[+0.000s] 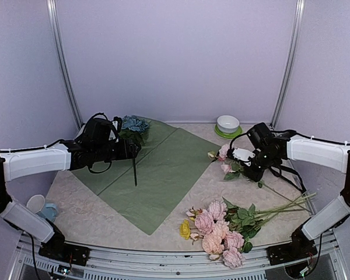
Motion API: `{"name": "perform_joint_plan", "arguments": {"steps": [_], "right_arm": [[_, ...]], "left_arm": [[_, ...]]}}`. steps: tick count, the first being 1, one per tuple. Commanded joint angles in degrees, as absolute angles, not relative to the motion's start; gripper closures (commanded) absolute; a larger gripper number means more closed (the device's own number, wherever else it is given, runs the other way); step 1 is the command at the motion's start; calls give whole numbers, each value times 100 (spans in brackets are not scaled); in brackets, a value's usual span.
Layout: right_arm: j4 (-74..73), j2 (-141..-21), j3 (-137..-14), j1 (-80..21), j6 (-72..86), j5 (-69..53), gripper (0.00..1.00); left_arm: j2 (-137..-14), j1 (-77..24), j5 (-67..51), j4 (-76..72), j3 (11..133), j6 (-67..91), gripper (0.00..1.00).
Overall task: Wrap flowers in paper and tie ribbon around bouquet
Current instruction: Pick up the fake flower from the corner of the board.
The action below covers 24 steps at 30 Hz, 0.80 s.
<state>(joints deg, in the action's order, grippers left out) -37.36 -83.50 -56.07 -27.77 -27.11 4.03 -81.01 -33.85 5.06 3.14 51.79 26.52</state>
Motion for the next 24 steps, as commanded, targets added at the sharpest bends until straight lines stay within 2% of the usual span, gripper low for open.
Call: {"name": "perform_joint_plan", "arguments": {"steps": [1,7,11,16,19,22,24], "right_arm": [[-3472,-8127,-5986,-2555,-2216,571,100],[-2751,-7190,-6409,-2549,-1851,1077,100],[-1937,-6255,-6780,-2549,-1324,806,100],[-630,-5291,-6748,-2583,-1005,-375,100],[-116,-5173,-6712,-2584,-639,-1116,100],[340,-5579,-6741,-2637,296,-2878,100],[1330,-5987,-6554,-2885,1165,-3950,100]], "left_arm": [[-8000,-3423,586,390,5247,2559,14],[-7668,-3512,509,239,5151,2286,14],[-7278,-3810,429,-58,5061,1781,14],[-6778,-4395,380,-494,4973,1087,12],[-6557,-4750,-14,-807,4919,710,12],[-6487,-5181,-491,-1151,4901,358,9],[-6539,-5446,-900,-1402,4905,177,8]]}}
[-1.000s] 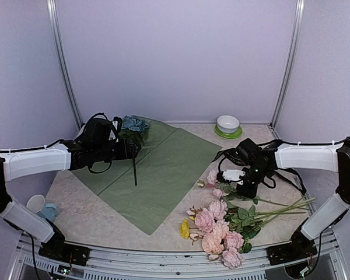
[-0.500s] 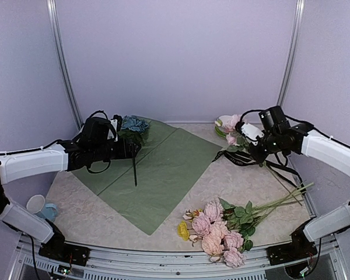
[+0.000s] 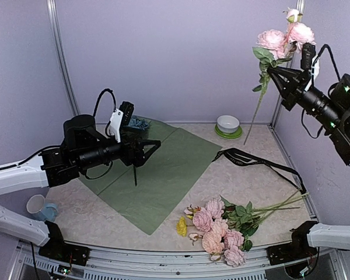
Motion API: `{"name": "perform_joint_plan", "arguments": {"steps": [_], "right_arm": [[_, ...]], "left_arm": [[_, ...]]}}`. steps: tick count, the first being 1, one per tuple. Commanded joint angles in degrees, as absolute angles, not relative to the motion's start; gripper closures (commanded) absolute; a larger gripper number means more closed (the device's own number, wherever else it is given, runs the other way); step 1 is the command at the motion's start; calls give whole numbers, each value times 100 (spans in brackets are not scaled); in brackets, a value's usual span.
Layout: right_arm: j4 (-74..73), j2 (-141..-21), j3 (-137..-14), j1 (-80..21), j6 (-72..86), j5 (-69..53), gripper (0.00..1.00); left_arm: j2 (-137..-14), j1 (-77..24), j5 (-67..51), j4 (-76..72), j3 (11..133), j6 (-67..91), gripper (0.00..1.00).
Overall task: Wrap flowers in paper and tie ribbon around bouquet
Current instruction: Pick up the fake flower from the corner of the board, then pass from the right arm to the left
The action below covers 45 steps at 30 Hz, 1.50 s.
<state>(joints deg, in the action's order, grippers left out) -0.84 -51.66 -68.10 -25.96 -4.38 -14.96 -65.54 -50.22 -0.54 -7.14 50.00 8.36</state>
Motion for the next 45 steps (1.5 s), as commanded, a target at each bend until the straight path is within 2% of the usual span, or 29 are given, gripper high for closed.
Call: {"name": "perform_joint_plan", "arguments": {"steps": [1,4,7,10,12,16,20,21,26,27,28,30,31,35,37,40,45], "right_arm": [[1892,-6190,-6445,-3103,1565,-4237,100],[2936,-6747,-6357,-3898,1868,-4203,100],[2881,-7333,-6754,-4619,1550,-4054,100],[2933,-7788,-7011,-4908,1425,-4101,100],[2943,-7972,-7107,-4962,1425,-4128,100],[3064,-8177,-7170,-5010,1532,-4291,100],[3067,-8162,-7131,-5025,1535,-4279,100],[3052,-8138,-7121,-5023,1535,-4266,100],[2736,-8034,-7081,-5020,1349,-4022,100],[2489,-8007,-7090,-5025,1221,-3750,97],[2205,-7968,-7106,-5005,1107,-3421,73],[1662,-7887,-7114,-4947,982,-2512,9],[1406,-7850,-7112,-4898,965,-2092,1],[298,-7824,-7160,-4639,967,-423,0],[-381,-7902,-7242,-4494,1087,66,0],[-890,-7998,-7265,-4365,1177,204,0],[-1188,-8154,-7252,-4368,1135,170,0]], "left_arm": [[-6576,-5561,-1087,-1538,4903,142,8],[-6767,-5853,-1444,-1936,4919,110,7],[-7009,-5915,-1321,-2046,4998,176,7],[-7187,-5902,-978,-1935,5044,206,14],[-7227,-5898,-1030,-1908,5005,190,28],[-7169,-5891,-954,-2091,4805,344,66],[-7034,-5863,-839,-2334,4605,475,98],[-7017,-5857,-843,-2382,4575,505,100],[-6990,-5737,-1123,-2404,4569,841,100],[-6988,-5618,-1235,-2393,4570,1058,100],[-6986,-5457,-1355,-2392,4566,1436,100],[-7008,-4991,-1544,-2301,4562,2114,100],[-7020,-4724,-1526,-2205,4547,2426,100],[-7151,-3806,-589,-922,4675,3154,100],[-7402,-3227,-758,-515,4726,3458,100],[-7892,-2583,-1221,-257,4762,3626,100],[-8674,-2036,-1278,-157,5016,3435,100]]}}
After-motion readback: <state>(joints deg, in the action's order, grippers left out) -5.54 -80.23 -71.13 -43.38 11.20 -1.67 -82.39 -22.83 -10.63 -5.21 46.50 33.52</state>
